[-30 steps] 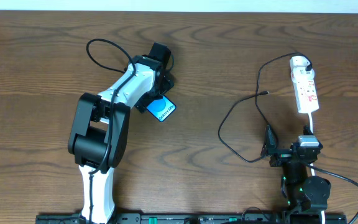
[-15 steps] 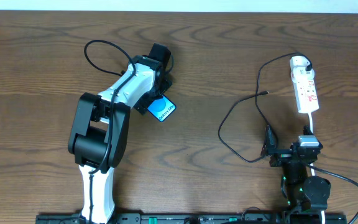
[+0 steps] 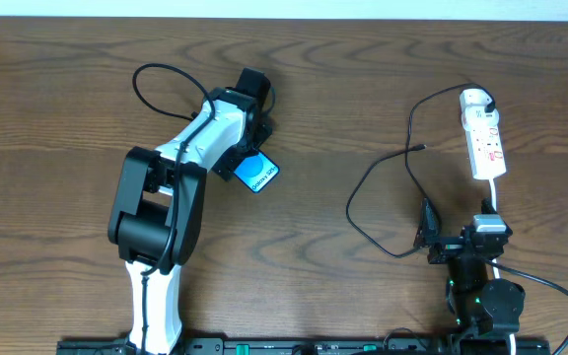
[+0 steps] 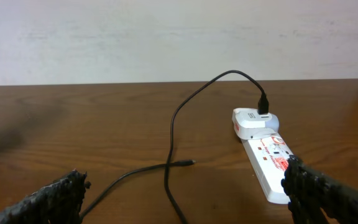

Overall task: Plug charger to phone and switch on socket
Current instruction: 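Close the left gripper on the phone's edge and grip it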

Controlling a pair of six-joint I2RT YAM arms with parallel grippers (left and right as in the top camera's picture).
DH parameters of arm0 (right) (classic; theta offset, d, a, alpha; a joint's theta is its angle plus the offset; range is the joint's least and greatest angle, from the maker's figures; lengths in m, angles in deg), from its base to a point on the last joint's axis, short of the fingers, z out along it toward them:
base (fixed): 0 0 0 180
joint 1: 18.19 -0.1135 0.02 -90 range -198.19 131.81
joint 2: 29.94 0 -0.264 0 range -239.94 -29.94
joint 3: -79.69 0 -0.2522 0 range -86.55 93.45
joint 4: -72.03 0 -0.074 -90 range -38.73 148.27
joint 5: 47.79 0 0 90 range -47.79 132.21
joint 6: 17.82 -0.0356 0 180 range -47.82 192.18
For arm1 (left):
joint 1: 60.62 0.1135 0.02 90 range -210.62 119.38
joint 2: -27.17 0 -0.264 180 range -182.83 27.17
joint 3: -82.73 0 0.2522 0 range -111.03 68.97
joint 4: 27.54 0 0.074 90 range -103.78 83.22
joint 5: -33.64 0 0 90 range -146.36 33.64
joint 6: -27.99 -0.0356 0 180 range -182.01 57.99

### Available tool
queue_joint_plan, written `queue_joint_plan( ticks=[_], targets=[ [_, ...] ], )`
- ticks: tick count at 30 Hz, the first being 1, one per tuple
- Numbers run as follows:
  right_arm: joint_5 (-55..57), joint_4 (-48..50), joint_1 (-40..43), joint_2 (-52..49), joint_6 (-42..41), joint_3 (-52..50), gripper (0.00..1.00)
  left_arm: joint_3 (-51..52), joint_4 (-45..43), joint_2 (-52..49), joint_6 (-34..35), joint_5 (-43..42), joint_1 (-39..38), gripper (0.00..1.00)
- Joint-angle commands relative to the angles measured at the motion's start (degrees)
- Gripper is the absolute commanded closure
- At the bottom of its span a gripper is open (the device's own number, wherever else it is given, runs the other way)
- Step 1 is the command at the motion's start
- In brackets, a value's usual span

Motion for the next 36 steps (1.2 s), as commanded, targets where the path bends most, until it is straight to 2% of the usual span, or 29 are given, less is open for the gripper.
queue_joint_plan(
  ticks=[1, 6, 9, 19, 22, 27, 36],
  targets=[
    [0.50, -0.22, -0.61, 0.31, 0.63, -0.09, 0.01, 1.27, -0.02, -6.71, 1.44, -6.51, 0.13, 0.00],
    [0.48, -0.22, -0.61, 0.31, 0.63, -0.09, 0.01, 1.25, 0.63, -7.61, 1.42, -9.18, 0.13, 0.01],
    [0.50, -0.22, -0.61, 0.31, 0.63, -0.09, 0.01, 1.27, 1.31, -7.61, 1.42, -10.80, -0.13, 0.10],
    [0.48, -0.22, -0.61, 0.31, 0.63, -0.09, 0.01, 1.27, 2.32, -7.61, 1.44, -10.45, -1.36, 0.16],
    [0.48, -0.22, -0.61, 0.31, 0.63, -0.09, 0.01, 1.27, 2.43, -7.61, 1.40, -10.29, -1.33, 0.22],
    [0.48, -0.22, -0.61, 0.31, 0.63, -0.09, 0.01, 1.14, 3.43, -7.26, 1.36, -7.91, -1.18, 0.26],
    [0.48, -0.22, -0.61, 0.31, 0.63, -0.09, 0.01, 0.70, 4.11, -2.89, -5.03, -6.64, -1.20, 0.29]
  ],
)
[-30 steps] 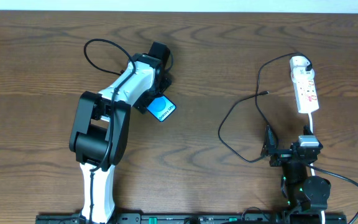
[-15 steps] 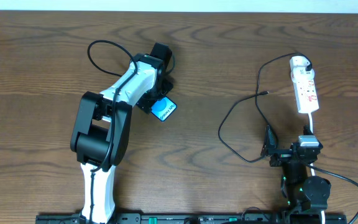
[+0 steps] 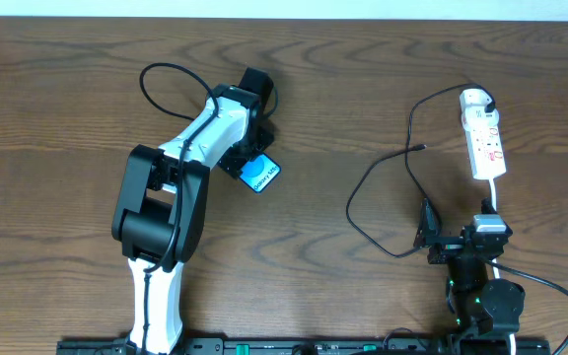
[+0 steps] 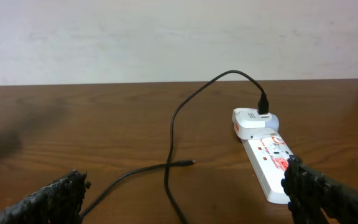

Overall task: Plug charger to phone and switch on socket
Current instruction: 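Close the left gripper on the phone's edge and grip it, then lift the phone with the left gripper and tilt it upright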

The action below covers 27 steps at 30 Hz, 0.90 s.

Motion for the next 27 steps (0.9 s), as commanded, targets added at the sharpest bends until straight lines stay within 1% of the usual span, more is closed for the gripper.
queue_joint_plan(
  ticks=[1, 7, 13, 16, 23, 27],
  targets=[
    [0.48, -0.22, -0.61, 0.31, 0.63, -0.09, 0.01, 2.67, 1.33, -0.92, -3.50, -2.14, -0.63, 0.29],
    [0.48, -0.22, -0.61, 0.31, 0.63, -0.09, 0.01, 2.67, 3.89, 3.54, -8.15, -2.21, -0.63, 0.32],
    [0.48, -0.22, -0.61, 0.31, 0.63, -0.09, 0.01, 2.67, 6.36, 7.78, -9.31, -2.56, -0.63, 0.33],
    [0.48, -0.22, -0.61, 0.31, 0.63, -0.09, 0.01, 2.67, 6.56, 10.60, -10.73, -4.55, -0.63, 0.33],
    [0.48, -0.22, -0.61, 0.31, 0.63, -0.09, 0.01, 2.67, 6.75, 15.93, -12.94, -11.58, -0.63, 0.34],
    [0.48, -0.22, -0.61, 0.31, 0.63, -0.09, 0.01, 2.67, 6.73, 17.51, -12.92, -23.28, -0.63, 0.34]
  ],
)
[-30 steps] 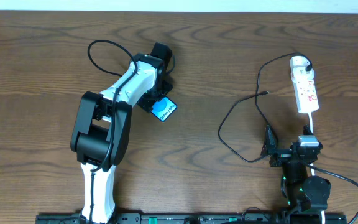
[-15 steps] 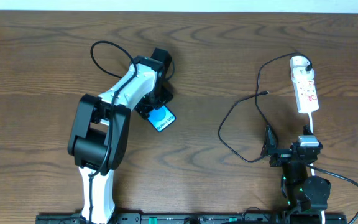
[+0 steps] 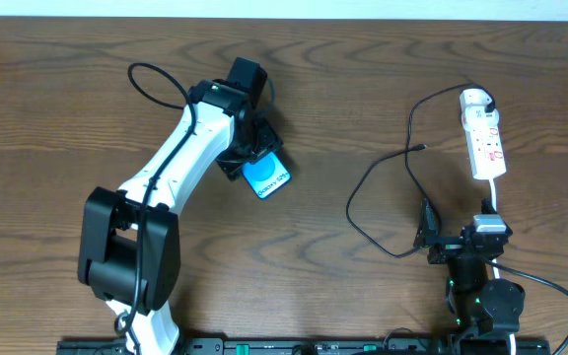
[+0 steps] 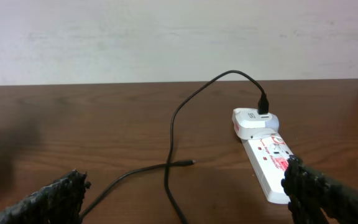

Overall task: Plug charger to phone and switch on socket
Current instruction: 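Lift the phone with the left gripper and tilt it upright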

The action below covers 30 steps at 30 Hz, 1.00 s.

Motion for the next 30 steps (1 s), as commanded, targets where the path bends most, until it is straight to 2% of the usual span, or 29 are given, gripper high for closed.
queue_joint_plan(
  ticks=[1, 9, 12, 19, 21, 23, 25, 26, 27, 30],
  targets=[
    [0.48, -0.22, -0.61, 0.31, 0.63, -0.09, 0.01, -0.17, 0.28, 2.56, -1.01, -13.27, -0.09, 0.34],
    [0.48, -0.22, -0.61, 0.31, 0.63, -0.09, 0.01, -0.17, -0.74, 2.56, -0.98, -29.40, 0.17, 0.34],
    [0.48, -0.22, -0.61, 0.31, 0.63, -0.09, 0.01, -0.17, -3.89, 2.54, -0.94, -35.78, 0.68, 0.34],
    [-2.10, 0.46, -0.61, 0.31, -1.36, -0.09, 0.01, -0.17, -5.27, 2.56, -0.74, -38.84, 1.22, 0.34],
    [-4.94, 0.48, -0.61, 0.31, -5.57, -0.09, 0.01, -0.17, -5.40, 2.56, -0.74, -39.65, 1.44, 0.34],
    [-8.63, 0.55, -0.61, 0.31, -14.29, -0.09, 0.01, -0.17, -5.57, 2.54, -0.74, -40.02, 1.55, 0.34],
    [-12.74, 0.72, -0.61, 0.31, -29.33, -0.09, 0.01, -0.17, -5.79, 2.54, -0.74, -40.02, 1.70, 0.34],
    [-15.91, 1.14, -0.61, 0.31, -42.14, -0.09, 0.01, -0.17, -6.03, 2.54, -0.74, -40.02, 1.70, 0.34],
    [-16.04, 1.14, -0.61, 0.31, -46.75, -0.09, 0.01, -0.17, -6.23, 2.56, -0.74, -40.02, 1.70, 0.34],
    [-14.64, 1.14, -0.59, 0.31, -47.80, -0.09, 0.01, -0.17, -6.29, 2.54, -0.74, -40.00, 1.70, 0.34]
  ],
)
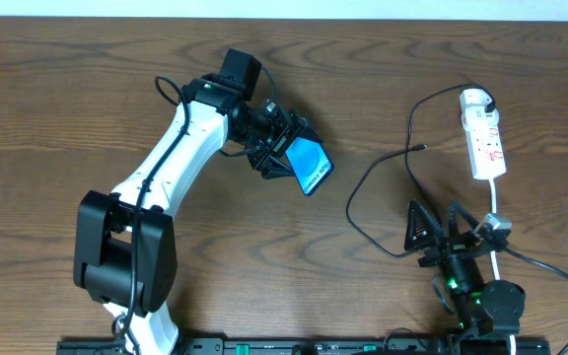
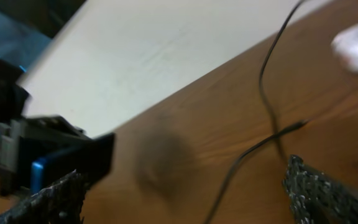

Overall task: Plug charger to phone and switch on socket
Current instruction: 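Lift the phone with the left gripper and tilt it upright, then move the right gripper to the phone and grasp its edge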

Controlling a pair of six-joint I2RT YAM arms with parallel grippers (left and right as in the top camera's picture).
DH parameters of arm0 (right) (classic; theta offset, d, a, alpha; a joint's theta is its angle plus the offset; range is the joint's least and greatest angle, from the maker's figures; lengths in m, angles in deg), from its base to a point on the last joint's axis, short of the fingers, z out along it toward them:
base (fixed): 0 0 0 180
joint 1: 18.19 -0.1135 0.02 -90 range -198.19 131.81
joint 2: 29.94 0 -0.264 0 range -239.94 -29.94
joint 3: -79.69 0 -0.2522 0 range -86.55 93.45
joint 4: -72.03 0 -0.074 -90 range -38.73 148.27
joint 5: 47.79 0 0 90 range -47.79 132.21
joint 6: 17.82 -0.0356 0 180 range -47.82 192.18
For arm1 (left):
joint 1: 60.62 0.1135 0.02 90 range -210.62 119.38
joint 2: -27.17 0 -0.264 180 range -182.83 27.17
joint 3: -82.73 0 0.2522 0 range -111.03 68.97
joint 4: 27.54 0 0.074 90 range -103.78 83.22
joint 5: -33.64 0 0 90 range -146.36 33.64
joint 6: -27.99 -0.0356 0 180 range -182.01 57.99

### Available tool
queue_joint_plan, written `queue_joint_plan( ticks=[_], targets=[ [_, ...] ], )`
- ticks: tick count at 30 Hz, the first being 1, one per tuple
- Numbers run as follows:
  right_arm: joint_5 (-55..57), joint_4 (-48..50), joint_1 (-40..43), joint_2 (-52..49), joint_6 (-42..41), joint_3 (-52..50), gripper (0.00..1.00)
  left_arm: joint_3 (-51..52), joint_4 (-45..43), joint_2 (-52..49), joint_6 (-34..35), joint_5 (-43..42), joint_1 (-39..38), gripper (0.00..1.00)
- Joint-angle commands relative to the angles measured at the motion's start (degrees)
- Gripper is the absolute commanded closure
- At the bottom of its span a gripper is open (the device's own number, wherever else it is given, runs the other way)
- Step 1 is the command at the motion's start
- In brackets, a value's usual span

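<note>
The phone (image 1: 311, 168), blue-screened with a dark edge, is held tilted above the table's middle, my left gripper (image 1: 282, 150) shut on it. In the blurred right wrist view the phone (image 2: 55, 165) shows at the left. The black charger cable's free plug (image 1: 420, 148) lies on the wood; the plug (image 2: 300, 124) is ahead of my right gripper (image 2: 185, 199). My right gripper (image 1: 439, 232) stands open and holds nothing, near the front right. The white power strip (image 1: 485, 143) lies at the far right with the charger adapter (image 1: 474, 99) plugged in.
The cable (image 1: 363, 212) loops over the wood between the phone and the strip. A second cord runs from the strip toward the right arm's base (image 1: 481, 306). The brown table's far edge (image 1: 363, 18) meets a pale wall.
My left gripper has moved to the right with the phone, which now hangs tilted nearer the cable. My right arm has turned to the left; its view is tilted and blurred.
My left gripper was at the phone left of the table's centre and stayed there at the second moment. Then the arm stood stretched out, the phone slightly further right. Now the phone is nearer the middle. My right arm kept still until it turned just now.
</note>
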Motion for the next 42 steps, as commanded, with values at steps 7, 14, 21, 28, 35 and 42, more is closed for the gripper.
queue_joint_plan(
  ticks=[7, 14, 21, 28, 35, 42],
  targets=[
    [1.57, 5.42, -0.61, 0.31, -8.74, -0.09, 0.01, -0.20, -0.33, 1.79, -0.74, -2.56, 0.39, 0.34],
    [-4.44, 5.55, -0.61, -8.37, -2.45, 9.60, 0.01, -0.20, -2.62, 1.81, -0.70, -2.38, 0.39, 0.34],
    [-12.44, -0.42, -4.61, -37.38, 1.07, 32.59, 0.01, -0.20, -3.06, 1.79, -0.72, -2.40, 0.39, 0.34],
    [-19.98, -11.56, -14.93, -55.41, 0.26, 50.86, 0.01, -0.20, -3.08, 1.81, -0.72, -2.38, 0.39, 0.34],
    [-20.57, -9.20, -16.11, -62.29, -0.24, 50.84, 0.03, -0.20, -3.10, 1.79, -0.74, -2.38, 0.39, 0.34],
    [-9.68, -13.90, -24.39, -64.52, 0.48, 50.84, 0.01, -0.20, -3.10, 1.79, -0.74, -2.36, 0.39, 0.34]
  ],
)
